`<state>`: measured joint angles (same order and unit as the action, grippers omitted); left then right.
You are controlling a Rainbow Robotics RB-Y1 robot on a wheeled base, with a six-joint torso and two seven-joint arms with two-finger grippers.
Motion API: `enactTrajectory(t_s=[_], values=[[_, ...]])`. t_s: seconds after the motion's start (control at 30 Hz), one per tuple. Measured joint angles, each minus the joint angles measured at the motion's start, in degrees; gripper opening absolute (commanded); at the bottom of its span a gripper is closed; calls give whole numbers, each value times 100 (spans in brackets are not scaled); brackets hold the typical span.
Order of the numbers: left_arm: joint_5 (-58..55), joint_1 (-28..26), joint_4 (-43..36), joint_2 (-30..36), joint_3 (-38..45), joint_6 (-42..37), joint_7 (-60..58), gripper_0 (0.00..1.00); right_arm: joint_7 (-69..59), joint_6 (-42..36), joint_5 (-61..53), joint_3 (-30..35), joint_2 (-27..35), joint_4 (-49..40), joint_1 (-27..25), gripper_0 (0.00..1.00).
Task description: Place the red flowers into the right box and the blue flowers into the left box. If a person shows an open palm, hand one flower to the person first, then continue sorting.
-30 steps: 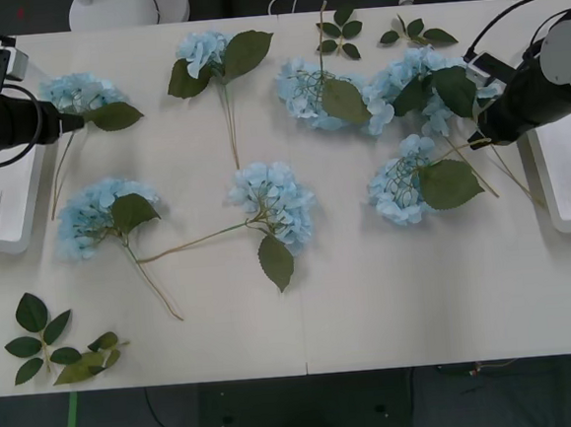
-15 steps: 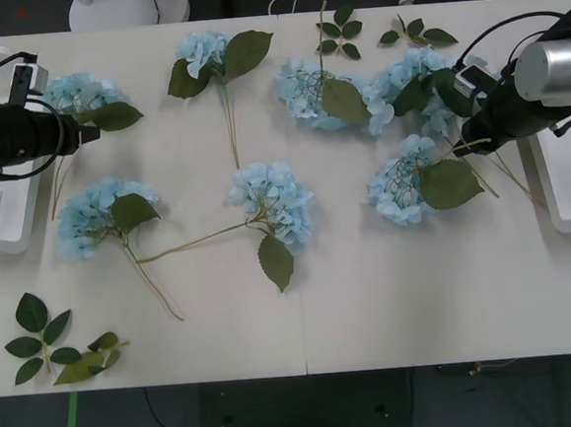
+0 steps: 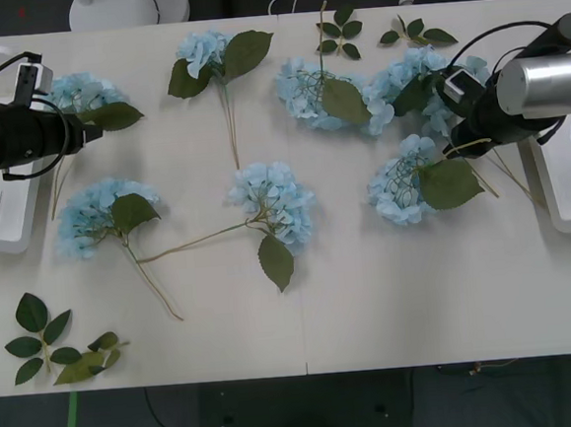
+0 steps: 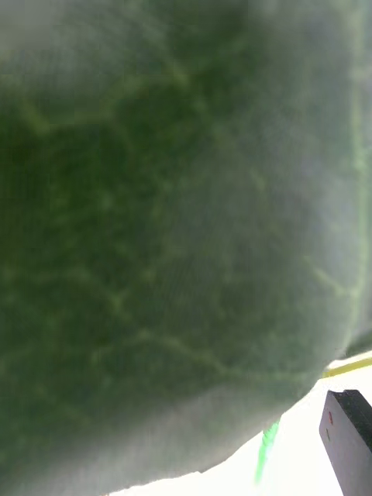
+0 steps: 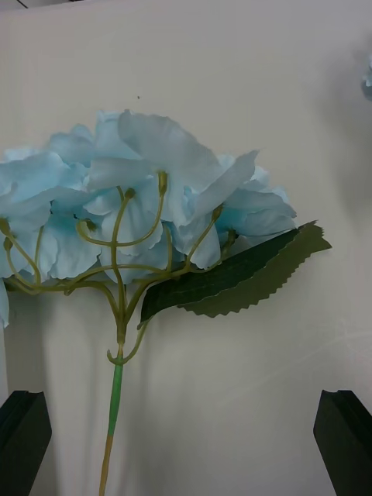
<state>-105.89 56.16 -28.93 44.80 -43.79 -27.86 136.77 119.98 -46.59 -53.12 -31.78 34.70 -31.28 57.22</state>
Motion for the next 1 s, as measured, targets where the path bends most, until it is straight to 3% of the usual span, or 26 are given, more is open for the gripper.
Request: enactTrajectory(t_s=[0.2, 0.73, 1.0], values=[[1, -45, 10, -99, 0, 162, 0, 100, 0, 111, 48, 8, -169, 457, 199, 100], [142, -421, 24, -240, 0, 279, 0, 100, 12, -1393, 78, 210, -178, 564, 626, 100], [441, -438, 84, -257, 0, 280, 0, 100, 58, -911, 140, 386, -178, 564, 662, 100]])
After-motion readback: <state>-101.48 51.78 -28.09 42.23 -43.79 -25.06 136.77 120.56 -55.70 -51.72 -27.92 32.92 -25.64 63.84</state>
